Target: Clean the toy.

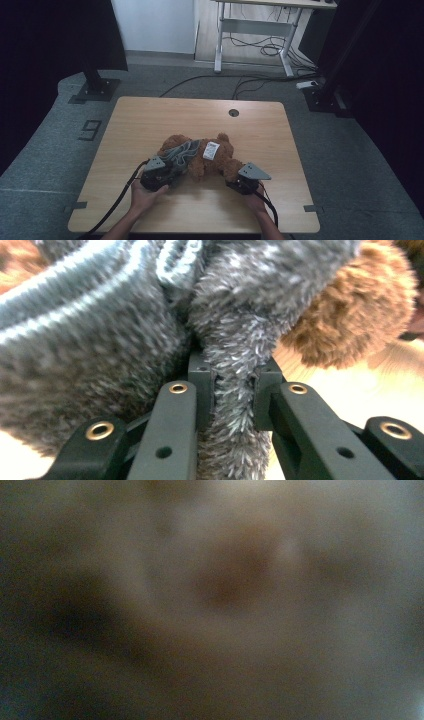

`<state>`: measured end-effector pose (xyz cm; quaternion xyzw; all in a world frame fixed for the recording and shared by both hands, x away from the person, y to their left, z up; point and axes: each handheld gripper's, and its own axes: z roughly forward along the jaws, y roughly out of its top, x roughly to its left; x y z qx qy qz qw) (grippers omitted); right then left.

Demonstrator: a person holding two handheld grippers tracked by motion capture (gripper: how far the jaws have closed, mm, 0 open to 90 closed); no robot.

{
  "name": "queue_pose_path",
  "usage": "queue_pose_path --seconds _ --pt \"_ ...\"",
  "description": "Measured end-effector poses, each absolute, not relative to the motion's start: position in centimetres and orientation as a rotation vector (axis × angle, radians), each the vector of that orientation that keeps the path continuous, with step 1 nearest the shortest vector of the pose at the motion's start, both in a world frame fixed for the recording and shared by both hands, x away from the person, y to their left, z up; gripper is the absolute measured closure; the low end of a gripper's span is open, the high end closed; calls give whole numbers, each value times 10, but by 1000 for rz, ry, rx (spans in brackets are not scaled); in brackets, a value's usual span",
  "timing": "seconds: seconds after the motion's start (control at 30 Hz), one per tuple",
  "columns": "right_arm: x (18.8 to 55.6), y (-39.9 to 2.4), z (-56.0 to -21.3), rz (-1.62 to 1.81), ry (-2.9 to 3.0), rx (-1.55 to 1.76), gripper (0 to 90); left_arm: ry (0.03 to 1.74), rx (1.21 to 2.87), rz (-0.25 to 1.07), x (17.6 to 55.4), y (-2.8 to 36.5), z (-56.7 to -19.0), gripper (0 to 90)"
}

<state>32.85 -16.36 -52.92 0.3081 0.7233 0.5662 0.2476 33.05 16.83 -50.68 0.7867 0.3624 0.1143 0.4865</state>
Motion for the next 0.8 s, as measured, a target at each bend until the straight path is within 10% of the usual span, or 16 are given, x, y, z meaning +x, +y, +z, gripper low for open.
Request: queue_pose_path --seconds 0.4,0.8 --pt "324 -161 -531 1536 2029 761 651 721 1856 276 345 115 -432 766" --pt "326 -164 -536 1520 2053 782 665 691 2017 268 357 50 -458 777"
